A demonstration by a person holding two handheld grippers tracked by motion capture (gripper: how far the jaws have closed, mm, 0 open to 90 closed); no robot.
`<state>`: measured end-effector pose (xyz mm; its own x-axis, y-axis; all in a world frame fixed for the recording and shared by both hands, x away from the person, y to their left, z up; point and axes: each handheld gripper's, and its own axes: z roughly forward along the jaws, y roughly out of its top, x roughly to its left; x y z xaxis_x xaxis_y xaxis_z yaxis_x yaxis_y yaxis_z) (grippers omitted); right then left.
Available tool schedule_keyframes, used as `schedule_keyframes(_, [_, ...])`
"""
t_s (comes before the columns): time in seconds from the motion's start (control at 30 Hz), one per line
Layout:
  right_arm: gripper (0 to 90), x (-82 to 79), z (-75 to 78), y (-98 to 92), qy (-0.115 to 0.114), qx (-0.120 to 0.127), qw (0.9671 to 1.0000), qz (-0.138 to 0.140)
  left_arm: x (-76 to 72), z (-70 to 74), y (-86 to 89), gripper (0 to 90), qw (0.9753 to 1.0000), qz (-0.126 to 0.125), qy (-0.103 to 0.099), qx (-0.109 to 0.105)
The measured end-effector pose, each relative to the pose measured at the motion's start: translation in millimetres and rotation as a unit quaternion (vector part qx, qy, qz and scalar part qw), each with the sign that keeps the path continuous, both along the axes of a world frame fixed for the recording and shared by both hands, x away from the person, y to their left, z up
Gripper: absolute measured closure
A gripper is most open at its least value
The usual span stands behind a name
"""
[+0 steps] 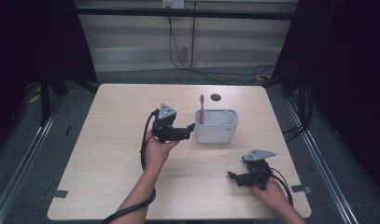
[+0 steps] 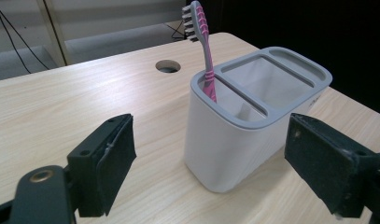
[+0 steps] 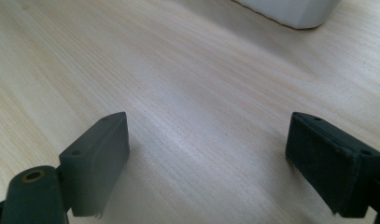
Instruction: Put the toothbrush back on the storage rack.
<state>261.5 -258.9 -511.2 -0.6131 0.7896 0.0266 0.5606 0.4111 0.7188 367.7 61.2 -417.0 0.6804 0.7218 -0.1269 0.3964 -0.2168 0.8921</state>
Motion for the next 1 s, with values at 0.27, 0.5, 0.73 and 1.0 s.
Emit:
schedule_keyframes(0.27, [13.1, 0.1, -0.1, 0.0, 0.0, 0.001, 1.0, 0.0, -3.2, 1.1, 16.2, 15.8, 1.0, -0.007, 0.003, -0.002])
schedule_keyframes(0.5, [13.1, 0.0, -0.1, 0.0, 0.0, 0.001, 1.0, 0.001, -6.0, -1.1, 31.0, 15.8, 0.9999, -0.004, 0.007, -0.007])
schedule_keyframes(0.73, [13.1, 0.0, 0.0, 0.0, 0.0, 0.0, 1.0, 0.0, -8.9, -2.3, 43.5, 15.8, 0.9999, -0.003, 0.007, -0.007])
schedule_keyframes(1.0, [13.1, 0.0, 0.0, 0.0, 0.0, 0.0, 1.0, 0.0, -11.9, -5.6, 59.9, 15.8, 0.9999, -0.001, 0.01, -0.007])
